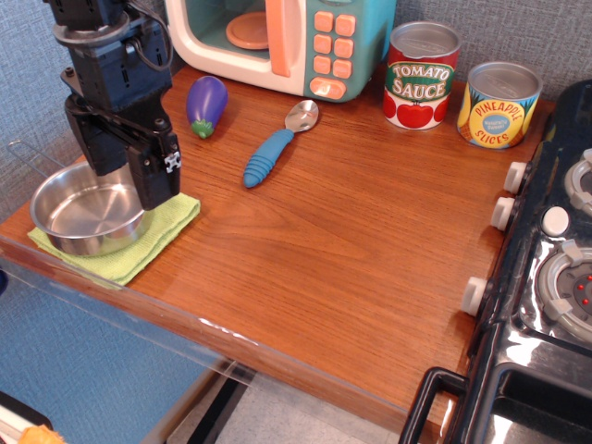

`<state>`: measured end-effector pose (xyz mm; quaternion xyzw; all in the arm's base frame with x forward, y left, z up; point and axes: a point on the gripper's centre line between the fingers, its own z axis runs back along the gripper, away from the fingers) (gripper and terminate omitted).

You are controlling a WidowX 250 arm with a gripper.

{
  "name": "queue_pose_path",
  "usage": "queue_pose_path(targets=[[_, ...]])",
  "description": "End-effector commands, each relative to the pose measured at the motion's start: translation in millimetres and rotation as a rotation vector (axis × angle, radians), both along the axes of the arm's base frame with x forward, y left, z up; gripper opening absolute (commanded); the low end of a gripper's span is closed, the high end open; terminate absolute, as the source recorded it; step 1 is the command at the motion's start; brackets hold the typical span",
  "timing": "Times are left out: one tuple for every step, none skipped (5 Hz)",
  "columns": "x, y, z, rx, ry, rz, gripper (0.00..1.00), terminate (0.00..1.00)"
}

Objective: Move the spoon to the bottom right of table

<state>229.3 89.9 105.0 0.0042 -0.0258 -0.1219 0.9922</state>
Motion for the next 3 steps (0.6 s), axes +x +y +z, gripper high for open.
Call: queue_pose_path(targets=[[0.0, 0.0, 0.0, 0.0, 0.0, 0.0, 1.0, 0.0], [36.8, -1.5, -15.6, -0.026, 0.009, 0.084, 1.0, 0.0], [71.4, -0.3, -16.4, -0.035, -0.025, 0.129, 1.0, 0.0]])
